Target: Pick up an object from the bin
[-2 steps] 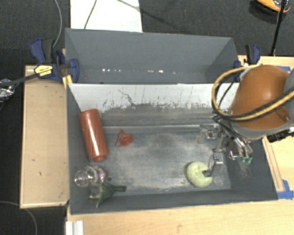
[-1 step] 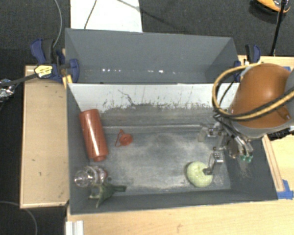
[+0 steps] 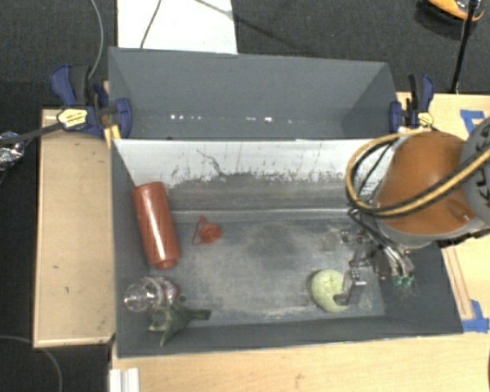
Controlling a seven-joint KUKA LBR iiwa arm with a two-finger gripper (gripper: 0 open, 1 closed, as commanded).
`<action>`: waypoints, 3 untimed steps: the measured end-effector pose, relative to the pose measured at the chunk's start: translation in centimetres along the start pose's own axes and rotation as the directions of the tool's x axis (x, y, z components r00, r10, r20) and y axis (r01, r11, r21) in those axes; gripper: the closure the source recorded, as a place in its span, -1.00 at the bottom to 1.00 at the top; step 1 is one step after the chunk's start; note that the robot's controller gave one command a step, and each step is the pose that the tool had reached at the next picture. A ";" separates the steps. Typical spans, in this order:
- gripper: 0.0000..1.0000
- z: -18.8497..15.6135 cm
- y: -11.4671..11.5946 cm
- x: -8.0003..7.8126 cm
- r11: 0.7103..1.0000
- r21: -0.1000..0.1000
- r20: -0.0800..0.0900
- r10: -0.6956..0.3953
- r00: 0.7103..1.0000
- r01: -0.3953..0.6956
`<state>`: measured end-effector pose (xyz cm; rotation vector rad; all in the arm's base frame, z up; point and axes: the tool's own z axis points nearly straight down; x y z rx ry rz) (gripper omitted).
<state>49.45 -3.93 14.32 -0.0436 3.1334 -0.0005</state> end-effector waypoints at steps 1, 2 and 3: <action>-1.00 5.2 -0.5 0.9 0.986 -0.001 -0.005 -0.169 0.986 0.169; -1.00 6.4 -0.5 1.2 0.948 0.000 0.004 -0.317 0.948 0.317; 1.00 7.3 -1.7 0.2 0.999 0.000 -0.001 -0.035 0.999 0.035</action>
Offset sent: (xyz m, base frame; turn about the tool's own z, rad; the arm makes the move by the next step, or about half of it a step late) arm -0.0136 -0.0054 -0.0640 -0.3231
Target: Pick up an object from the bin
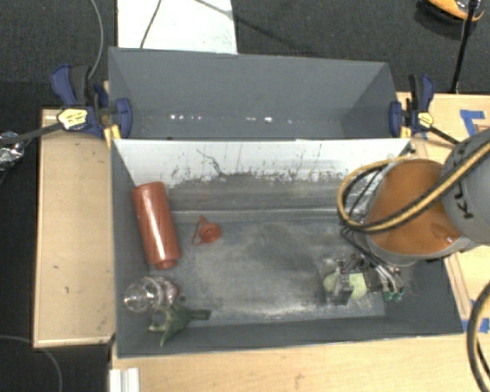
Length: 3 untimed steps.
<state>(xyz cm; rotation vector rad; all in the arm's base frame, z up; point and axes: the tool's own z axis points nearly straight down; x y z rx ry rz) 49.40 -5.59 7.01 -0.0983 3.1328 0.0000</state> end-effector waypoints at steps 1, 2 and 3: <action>1.00 0.0 0.0 0.0 1.000 0.000 0.000 -0.001 1.000 0.001; 1.00 -2.3 -0.5 0.1 1.000 0.000 0.003 0.018 1.000 -0.018; 1.00 -4.5 -0.5 0.4 1.000 0.000 0.003 0.021 1.000 -0.021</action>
Offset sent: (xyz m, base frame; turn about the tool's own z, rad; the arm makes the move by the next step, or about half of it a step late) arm -0.0016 -0.0065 0.0282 0.0254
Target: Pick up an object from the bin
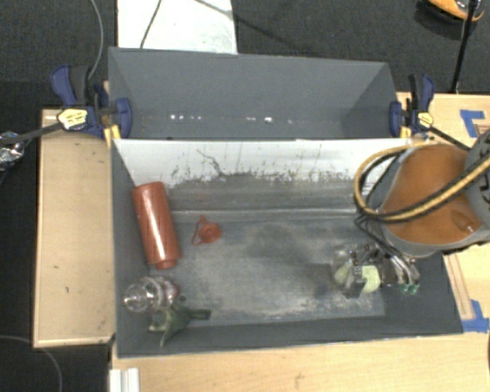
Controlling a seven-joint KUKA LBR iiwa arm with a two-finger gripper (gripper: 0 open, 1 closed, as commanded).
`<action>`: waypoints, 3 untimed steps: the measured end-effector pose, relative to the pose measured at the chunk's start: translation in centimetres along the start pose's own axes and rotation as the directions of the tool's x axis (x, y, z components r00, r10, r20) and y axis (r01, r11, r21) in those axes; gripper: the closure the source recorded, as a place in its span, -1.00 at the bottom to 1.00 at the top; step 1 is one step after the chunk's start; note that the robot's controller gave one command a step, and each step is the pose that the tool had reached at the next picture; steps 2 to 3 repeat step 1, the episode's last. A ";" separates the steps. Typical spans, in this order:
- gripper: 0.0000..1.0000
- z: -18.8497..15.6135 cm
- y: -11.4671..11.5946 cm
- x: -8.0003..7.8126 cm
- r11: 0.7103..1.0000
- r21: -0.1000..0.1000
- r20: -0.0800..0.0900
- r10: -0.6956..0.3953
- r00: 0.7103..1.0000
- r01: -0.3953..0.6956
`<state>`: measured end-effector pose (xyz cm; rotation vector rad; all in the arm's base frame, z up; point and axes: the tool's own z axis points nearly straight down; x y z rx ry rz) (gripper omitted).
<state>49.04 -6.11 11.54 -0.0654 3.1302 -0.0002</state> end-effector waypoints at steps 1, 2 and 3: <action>1.00 -2.3 0.4 -0.7 1.000 0.000 0.000 0.000 1.000 0.000; 1.00 -2.3 0.4 -0.7 1.000 0.000 0.000 0.000 1.000 0.000; 1.00 -2.3 0.4 -0.7 1.000 0.000 0.000 0.000 1.000 0.000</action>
Offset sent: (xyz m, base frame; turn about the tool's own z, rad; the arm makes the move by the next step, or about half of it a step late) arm -0.0067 0.0025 0.1503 0.0021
